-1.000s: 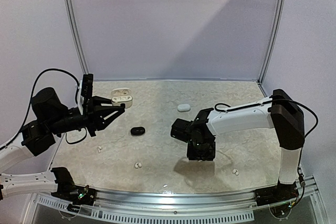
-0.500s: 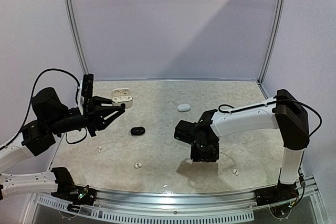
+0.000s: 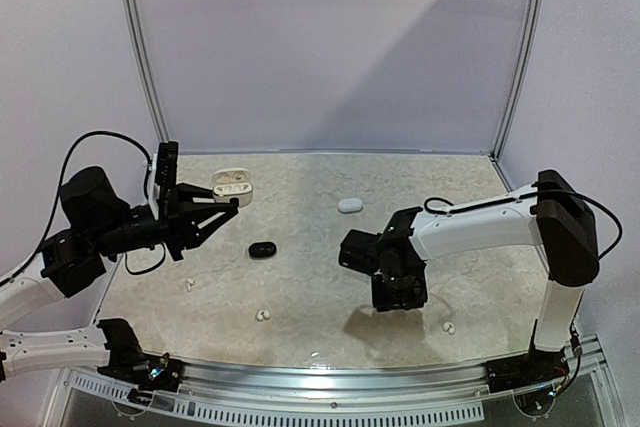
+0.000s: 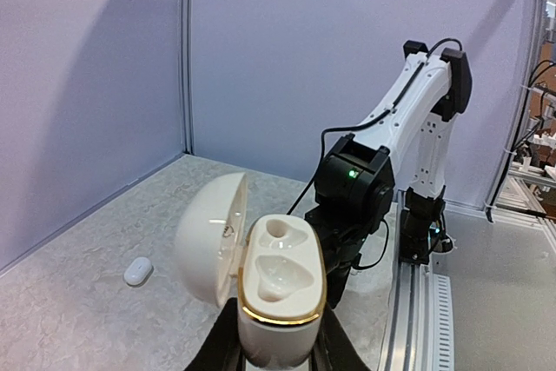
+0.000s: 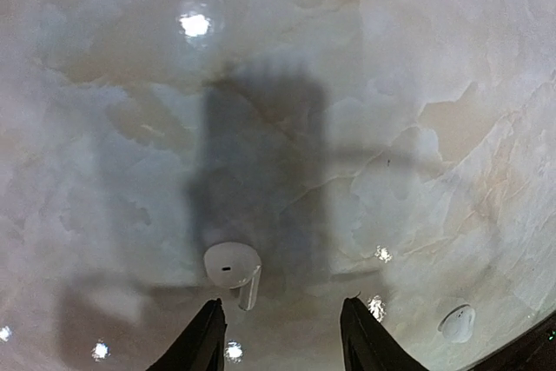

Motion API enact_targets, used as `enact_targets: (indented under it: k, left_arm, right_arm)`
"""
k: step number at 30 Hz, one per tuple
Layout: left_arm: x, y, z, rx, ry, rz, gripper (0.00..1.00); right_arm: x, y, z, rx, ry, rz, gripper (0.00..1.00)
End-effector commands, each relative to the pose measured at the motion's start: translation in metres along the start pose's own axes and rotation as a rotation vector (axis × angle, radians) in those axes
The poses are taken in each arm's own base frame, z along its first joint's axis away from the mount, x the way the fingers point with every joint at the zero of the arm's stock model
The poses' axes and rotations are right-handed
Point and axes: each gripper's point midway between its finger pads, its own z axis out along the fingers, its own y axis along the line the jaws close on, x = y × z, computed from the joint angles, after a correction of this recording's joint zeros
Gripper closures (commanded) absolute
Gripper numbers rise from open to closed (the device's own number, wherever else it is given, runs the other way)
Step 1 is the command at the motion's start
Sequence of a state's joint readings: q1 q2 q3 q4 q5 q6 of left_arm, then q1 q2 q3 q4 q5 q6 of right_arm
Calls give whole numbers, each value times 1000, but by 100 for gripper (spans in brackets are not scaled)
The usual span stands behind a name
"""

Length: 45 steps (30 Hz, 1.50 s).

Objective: Insert the wireless bluetooth earbuds into the charging case
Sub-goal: Pick up the right earbud from the center of the board.

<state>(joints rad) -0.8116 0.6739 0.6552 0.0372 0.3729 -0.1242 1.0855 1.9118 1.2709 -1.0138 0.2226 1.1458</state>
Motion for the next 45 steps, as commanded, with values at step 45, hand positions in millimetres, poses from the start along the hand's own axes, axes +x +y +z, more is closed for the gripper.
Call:
enact_targets:
  k: [45]
  left_arm:
    - [-3,-2,-3,3,3,16,100]
  right_arm:
    - [1,2,32,-108,137,-145,78]
